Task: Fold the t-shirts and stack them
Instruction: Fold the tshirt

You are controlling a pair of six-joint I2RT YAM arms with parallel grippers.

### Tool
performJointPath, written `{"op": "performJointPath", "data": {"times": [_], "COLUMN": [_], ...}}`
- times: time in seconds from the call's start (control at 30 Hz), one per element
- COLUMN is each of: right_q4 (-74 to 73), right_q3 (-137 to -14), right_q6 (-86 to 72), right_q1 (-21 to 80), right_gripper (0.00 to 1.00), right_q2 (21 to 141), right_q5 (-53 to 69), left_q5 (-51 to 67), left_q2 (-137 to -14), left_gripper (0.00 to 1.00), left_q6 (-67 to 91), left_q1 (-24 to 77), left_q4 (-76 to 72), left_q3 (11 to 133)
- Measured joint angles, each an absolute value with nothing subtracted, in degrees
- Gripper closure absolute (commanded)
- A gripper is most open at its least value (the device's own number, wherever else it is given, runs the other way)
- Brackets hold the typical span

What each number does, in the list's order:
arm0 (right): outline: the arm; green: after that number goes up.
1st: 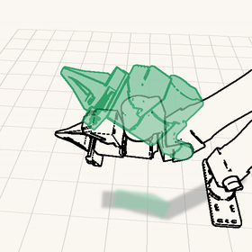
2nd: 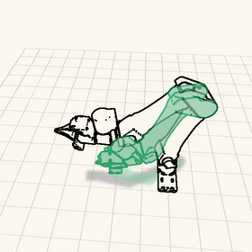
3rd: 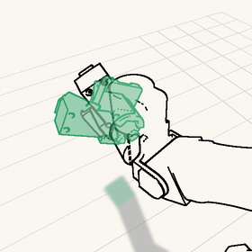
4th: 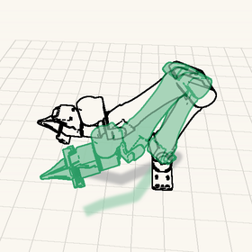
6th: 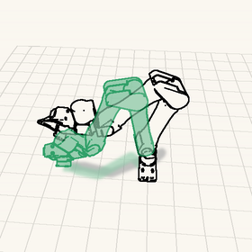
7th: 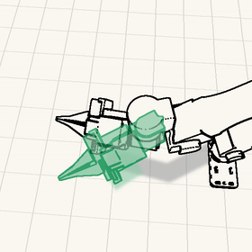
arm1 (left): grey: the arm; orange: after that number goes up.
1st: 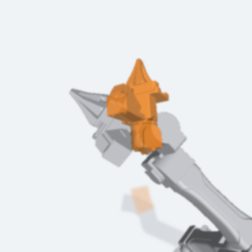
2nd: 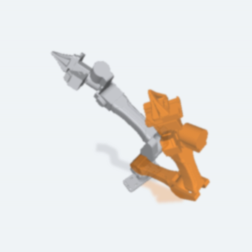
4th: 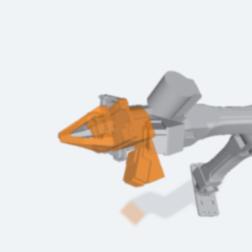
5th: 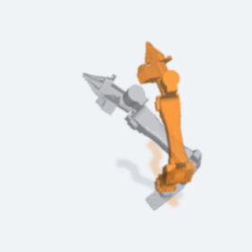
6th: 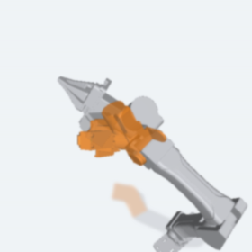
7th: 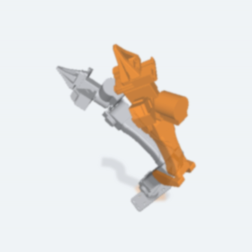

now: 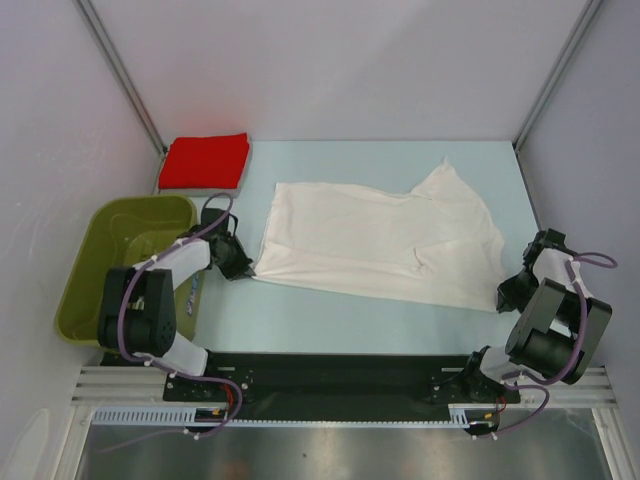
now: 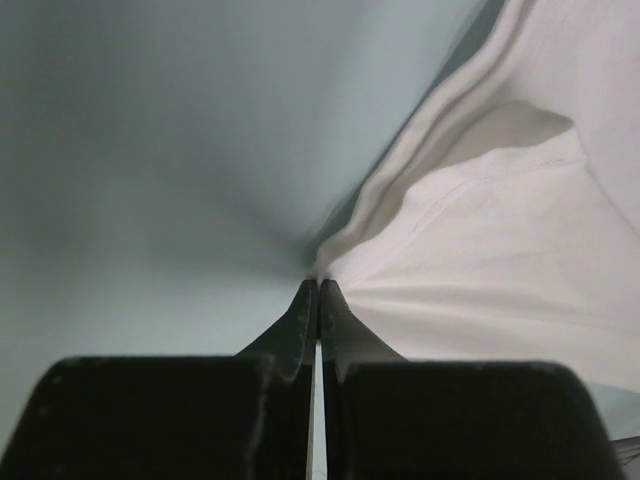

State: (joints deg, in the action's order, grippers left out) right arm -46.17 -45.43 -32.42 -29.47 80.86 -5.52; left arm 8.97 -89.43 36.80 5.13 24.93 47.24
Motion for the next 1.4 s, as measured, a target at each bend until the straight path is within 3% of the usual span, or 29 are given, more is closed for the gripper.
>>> {"op": "performJointPath", "data": {"times": [0.3,0.33,0.4,0.43,0.47,0.53,0.73,1.1,1.3,1.4], "right_q4": [-54.7,-55.2,-55.9,-56.1,-56.3,-56.4,-56.8,-55.5,-47.2,-42.9], "right_q3": [-48.5,-48.7,-48.9,-49.1,-49.4,-50.4,-55.2,-73.7,-84.6,-92.5], "right_q6": [-36.6,-36.7,-37.0,-37.0,-37.0,-36.7,-35.6,-33.9,-32.5,-32.1], "right_q1": [-28.4,-28.3,-28.2,-28.2,-28.2,-28.2,-27.7,-19.3,-12.8,-10.0], "right_gripper": [1.0,0.91,0.77,0.65,0.54,0.37,0.14,0.05,0.12,0.25], "right_q2": [80.8,80.8,80.8,80.8,80.8,80.8,82.4,90.2,99.8,107.9], "right_q5": [-11.7,-12.1,-12.6,-12.9,-13.1,-13.4,-13.3,-13.3,-9.3,-5.7], "left_q5": [8.7,8.7,8.5,8.5,8.3,8.3,8.2,8.9,9.7,10.8], "left_q2": [-76.7,-75.9,-74.5,-73.9,-73.1,-71.2,-69.6,-85.5,-88.2,-92.2], "left_gripper": [0.98,0.83,0.65,0.51,0.44,0.38,0.36,0.39,0.42,0.44], "left_q6": [38.5,38.6,38.7,38.7,38.5,38.3,36.3,30.0,29.7,29.2], "left_q1": [5.2,5.2,5.3,5.3,5.3,5.3,5.3,8.9,10.8,10.8], "left_q4": [28.9,29.3,30.5,30.9,31.3,32.4,36.1,32.2,31.0,30.8], "left_q3": [38.2,37.8,37.4,37.3,37.2,37.2,38.9,64.7,65.0,65.8]}}
